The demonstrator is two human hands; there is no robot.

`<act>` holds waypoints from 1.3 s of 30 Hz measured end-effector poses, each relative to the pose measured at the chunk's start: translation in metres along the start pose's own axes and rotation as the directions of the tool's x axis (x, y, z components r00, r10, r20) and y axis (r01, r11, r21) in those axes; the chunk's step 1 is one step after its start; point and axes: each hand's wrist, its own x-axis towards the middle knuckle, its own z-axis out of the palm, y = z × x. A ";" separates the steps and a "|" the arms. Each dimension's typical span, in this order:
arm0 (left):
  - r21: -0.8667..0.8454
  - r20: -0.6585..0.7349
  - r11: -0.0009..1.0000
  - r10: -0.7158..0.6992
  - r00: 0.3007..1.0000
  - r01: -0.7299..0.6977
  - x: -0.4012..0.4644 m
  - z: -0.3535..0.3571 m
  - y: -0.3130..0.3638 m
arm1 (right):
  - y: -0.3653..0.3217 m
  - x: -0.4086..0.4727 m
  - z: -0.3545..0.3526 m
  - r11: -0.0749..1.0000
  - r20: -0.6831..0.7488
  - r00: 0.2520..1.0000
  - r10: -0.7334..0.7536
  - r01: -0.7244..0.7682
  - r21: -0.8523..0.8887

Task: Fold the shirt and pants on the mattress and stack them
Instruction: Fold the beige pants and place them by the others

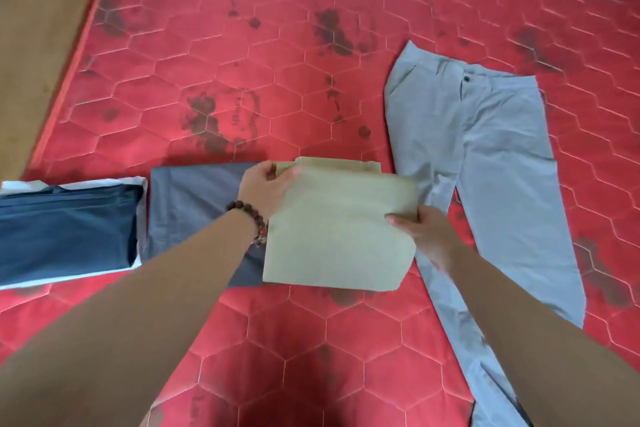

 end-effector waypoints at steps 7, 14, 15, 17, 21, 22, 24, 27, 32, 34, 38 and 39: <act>0.404 0.191 0.897 -0.276 0.942 0.181 0.050 0.033 -0.048 | 0.053 0.076 0.019 0.972 0.021 0.984 0.179 -0.173 -0.160; 0.166 0.046 0.982 -0.103 0.994 0.094 0.052 0.045 -0.074 | 0.070 0.088 0.032 0.996 -0.252 0.968 0.000 -0.023 -0.090; 0.161 0.038 0.982 -0.106 0.994 0.099 0.053 0.048 -0.072 | 0.068 0.090 0.033 0.993 -0.271 0.963 0.000 -0.032 -0.113; 0.230 -0.039 0.967 -0.100 0.994 0.106 0.049 0.055 -0.070 | 0.064 0.088 0.040 0.972 -0.330 0.943 0.043 -0.116 -0.205; 0.691 0.012 0.666 0.378 0.926 -0.281 0.037 0.066 -0.072 | 0.054 0.082 0.063 0.716 -0.394 0.805 -0.444 0.054 -0.696; 0.739 0.145 0.553 0.428 0.892 -0.385 0.035 0.072 -0.075 | 0.051 0.085 0.071 0.597 -0.269 0.781 -0.563 0.160 -0.786; 0.782 0.328 0.399 0.390 0.861 -0.478 0.036 0.086 -0.083 | 0.051 0.097 0.084 0.417 -0.036 0.785 -0.619 0.289 -0.862; 0.828 0.342 0.346 0.311 0.887 -0.441 0.045 0.099 -0.105 | 0.065 0.117 0.094 0.296 0.076 0.864 -0.498 0.252 -0.921; 0.836 0.278 0.342 0.410 0.868 -0.429 0.054 0.108 -0.129 | 0.089 0.135 0.094 0.306 0.057 0.847 -0.529 0.253 -0.918; 0.842 0.262 0.341 0.416 0.871 -0.417 0.055 0.109 -0.131 | 0.092 0.138 0.093 0.320 0.069 0.836 -0.544 0.283 -0.904; 0.843 0.255 0.365 0.374 0.892 -0.394 0.054 0.108 -0.127 | 0.085 0.136 0.089 0.342 0.091 0.860 -0.502 0.294 -0.893; 0.835 0.247 0.395 0.352 0.903 -0.382 0.053 0.107 -0.125 | 0.083 0.136 0.087 0.344 0.113 0.860 -0.498 0.315 -0.884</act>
